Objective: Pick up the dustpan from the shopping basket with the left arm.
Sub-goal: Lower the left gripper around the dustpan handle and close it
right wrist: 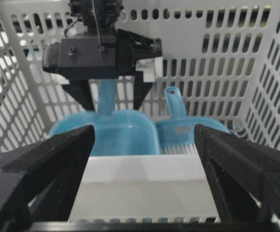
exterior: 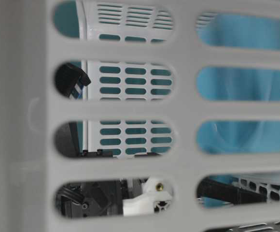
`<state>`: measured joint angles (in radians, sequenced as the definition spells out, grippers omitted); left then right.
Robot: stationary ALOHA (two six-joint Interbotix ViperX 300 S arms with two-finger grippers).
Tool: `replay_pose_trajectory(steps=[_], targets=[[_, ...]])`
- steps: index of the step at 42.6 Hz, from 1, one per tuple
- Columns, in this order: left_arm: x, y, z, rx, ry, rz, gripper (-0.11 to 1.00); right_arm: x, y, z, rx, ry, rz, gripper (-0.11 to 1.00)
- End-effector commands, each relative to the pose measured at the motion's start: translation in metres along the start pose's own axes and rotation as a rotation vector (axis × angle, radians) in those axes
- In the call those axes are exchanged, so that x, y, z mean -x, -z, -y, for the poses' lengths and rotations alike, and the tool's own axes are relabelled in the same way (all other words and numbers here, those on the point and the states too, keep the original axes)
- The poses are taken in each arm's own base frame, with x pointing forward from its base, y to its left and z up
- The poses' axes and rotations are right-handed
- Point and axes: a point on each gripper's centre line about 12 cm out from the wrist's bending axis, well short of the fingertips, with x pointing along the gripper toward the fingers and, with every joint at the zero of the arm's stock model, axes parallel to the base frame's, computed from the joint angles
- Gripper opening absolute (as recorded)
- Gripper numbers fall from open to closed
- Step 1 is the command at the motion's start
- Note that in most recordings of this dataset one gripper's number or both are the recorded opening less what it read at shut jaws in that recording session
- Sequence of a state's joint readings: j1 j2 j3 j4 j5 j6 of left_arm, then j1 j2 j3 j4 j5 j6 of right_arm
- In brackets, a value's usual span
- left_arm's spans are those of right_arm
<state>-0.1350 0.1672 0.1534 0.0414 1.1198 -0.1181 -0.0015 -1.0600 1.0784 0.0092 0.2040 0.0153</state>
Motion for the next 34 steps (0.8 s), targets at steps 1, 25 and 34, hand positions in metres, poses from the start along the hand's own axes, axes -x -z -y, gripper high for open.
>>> replay_pose_trajectory(steps=[1, 25, 34], targets=[[0.018, -0.005, -0.002, 0.004, 0.001, 0.048, 0.89, 0.0, -0.004, 0.0, -0.005, -0.001, 0.02, 0.79], [0.001, -0.009, -0.003, 0.014, 0.003, 0.06, 0.84, 0.003, 0.0, 0.0, -0.005, -0.001, 0.044, 0.79], [0.024, -0.011, -0.004, 0.004, 0.008, 0.116, 0.4, 0.002, 0.003, 0.0, -0.006, -0.001, 0.037, 0.79]])
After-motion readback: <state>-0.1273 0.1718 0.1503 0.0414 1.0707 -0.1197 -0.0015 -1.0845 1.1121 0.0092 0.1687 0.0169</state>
